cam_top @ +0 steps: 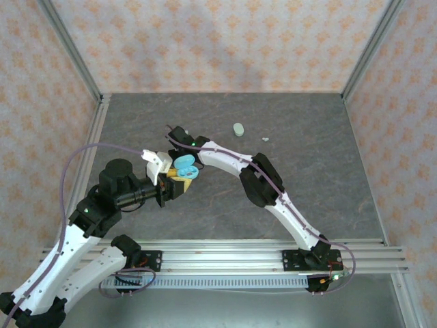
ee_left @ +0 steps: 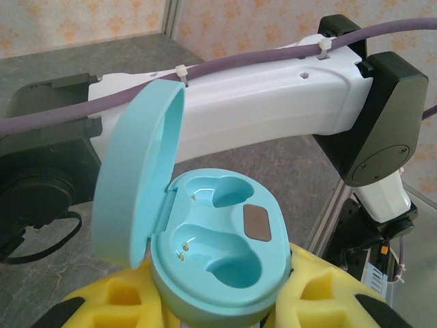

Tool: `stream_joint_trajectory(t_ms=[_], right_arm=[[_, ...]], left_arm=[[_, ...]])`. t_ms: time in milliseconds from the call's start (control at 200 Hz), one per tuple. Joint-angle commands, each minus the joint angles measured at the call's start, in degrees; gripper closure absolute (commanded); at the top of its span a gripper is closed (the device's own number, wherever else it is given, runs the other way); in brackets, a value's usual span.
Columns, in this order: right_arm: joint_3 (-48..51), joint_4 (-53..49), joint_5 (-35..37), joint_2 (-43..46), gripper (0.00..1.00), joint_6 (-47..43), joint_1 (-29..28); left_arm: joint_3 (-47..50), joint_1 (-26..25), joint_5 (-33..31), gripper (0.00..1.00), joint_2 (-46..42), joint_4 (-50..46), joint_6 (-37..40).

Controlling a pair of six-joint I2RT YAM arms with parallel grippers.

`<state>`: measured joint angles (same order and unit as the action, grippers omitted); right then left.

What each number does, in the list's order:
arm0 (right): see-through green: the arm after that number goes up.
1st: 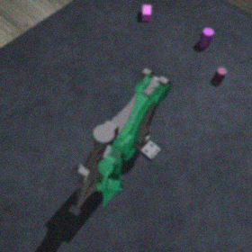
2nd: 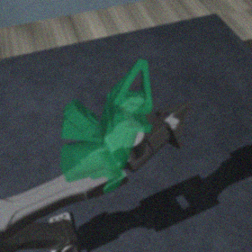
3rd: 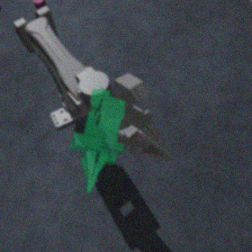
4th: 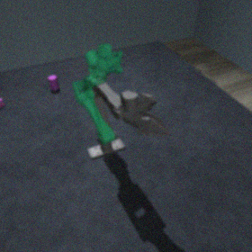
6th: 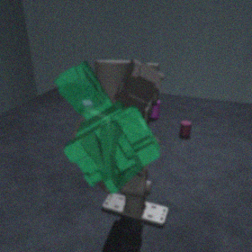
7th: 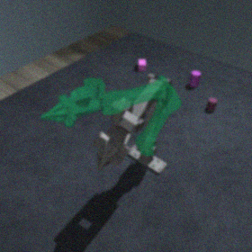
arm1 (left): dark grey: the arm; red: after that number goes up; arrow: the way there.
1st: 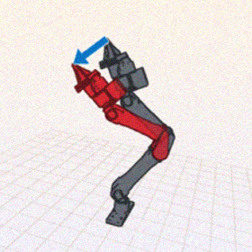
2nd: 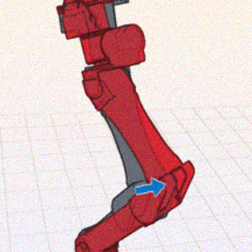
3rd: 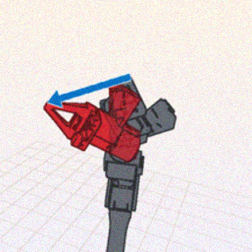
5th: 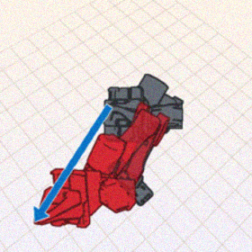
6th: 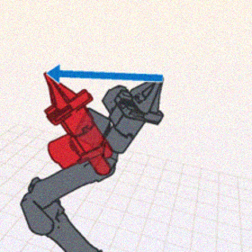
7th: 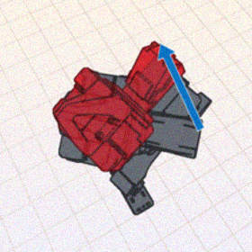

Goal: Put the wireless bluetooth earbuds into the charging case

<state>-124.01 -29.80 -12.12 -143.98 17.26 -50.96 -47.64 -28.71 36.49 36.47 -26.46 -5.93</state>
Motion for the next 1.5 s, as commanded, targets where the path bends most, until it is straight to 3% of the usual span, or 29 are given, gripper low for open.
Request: stream_joint_trajectory(t_ms=[0,340,766,1031,1496], right_arm=[[1.14,-1.33,1.66,-1.61,0.72,-0.91,-0.17],[1.14,-1.49,1.84,-2.35,0.73,-2.23,-0.72],[2.43,-2.22,1.48,1.56,0.85,-1.57,-0.72],[13.99,1.69,1.62,9.99,0.89,-0.08,1.18],[46.97,2.79,-1.59,32.58,0.89,2.97,9.46]], left_arm=[[-0.26,0.56,-0.98,0.9,-0.8,-0.36,-0.04],[-0.07,0.55,-1.24,0.9,-1.4,-0.66,-0.17],[0.17,0.56,-1.68,0.9,-1.18,-0.22,-0.04],[0.95,0.6,-2.21,0.9,-1.64,-0.61,-0.1],[3.85,0.56,-0.75,0.9,0.2,4.07,1.52]])
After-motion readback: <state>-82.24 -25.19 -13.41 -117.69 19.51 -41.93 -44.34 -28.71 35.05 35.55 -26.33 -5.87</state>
